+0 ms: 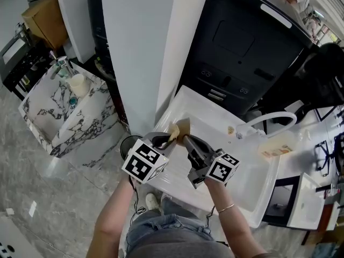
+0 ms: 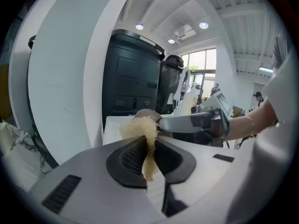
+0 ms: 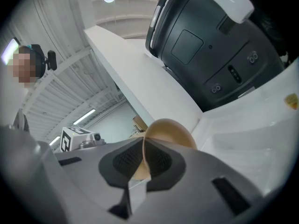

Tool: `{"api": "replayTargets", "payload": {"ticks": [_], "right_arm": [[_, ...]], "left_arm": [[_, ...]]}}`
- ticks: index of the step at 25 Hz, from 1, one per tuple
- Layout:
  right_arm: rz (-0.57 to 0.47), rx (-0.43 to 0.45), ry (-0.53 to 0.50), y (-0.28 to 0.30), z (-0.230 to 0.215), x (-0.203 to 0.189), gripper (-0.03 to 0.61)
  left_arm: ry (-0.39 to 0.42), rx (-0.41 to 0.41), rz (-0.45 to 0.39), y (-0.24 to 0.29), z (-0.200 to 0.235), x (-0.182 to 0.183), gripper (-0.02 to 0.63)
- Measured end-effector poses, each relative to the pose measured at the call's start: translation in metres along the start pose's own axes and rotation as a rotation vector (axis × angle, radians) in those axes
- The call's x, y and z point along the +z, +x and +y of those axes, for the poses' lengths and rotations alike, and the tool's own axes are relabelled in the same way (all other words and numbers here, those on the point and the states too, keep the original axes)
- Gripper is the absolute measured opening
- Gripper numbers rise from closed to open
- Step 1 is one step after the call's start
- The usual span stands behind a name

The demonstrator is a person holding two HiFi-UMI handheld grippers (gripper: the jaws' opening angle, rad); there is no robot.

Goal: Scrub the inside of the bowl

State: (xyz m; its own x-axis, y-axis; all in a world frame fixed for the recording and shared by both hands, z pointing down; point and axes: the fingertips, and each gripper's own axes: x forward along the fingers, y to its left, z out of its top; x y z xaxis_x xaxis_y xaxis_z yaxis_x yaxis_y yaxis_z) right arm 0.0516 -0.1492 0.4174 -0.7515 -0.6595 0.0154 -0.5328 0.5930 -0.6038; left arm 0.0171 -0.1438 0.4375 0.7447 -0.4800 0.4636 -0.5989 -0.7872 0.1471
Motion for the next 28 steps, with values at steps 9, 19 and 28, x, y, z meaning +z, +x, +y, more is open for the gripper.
{"api": "replayTargets", "payload": {"ticks": [9, 19, 28], "right_arm": [[0.02, -0.028, -0.027, 0.001, 0.002, -0.005, 0.021], [0.117, -0.104, -0.086, 0.003, -0.01, -0.023, 0.021], [0.279, -0.211, -0.227, -0.007, -0.043, -0.037, 0.021]], "left_arm": [[-0.011, -0.007, -0.013, -0.004, -0.005, -0.003, 0.044], [-0.044, -0.024, -0.034, -0.009, -0.012, -0.007, 0.044], [-0.051, -0.031, -0.011, -0.005, -0.009, -0.015, 0.044]]}}
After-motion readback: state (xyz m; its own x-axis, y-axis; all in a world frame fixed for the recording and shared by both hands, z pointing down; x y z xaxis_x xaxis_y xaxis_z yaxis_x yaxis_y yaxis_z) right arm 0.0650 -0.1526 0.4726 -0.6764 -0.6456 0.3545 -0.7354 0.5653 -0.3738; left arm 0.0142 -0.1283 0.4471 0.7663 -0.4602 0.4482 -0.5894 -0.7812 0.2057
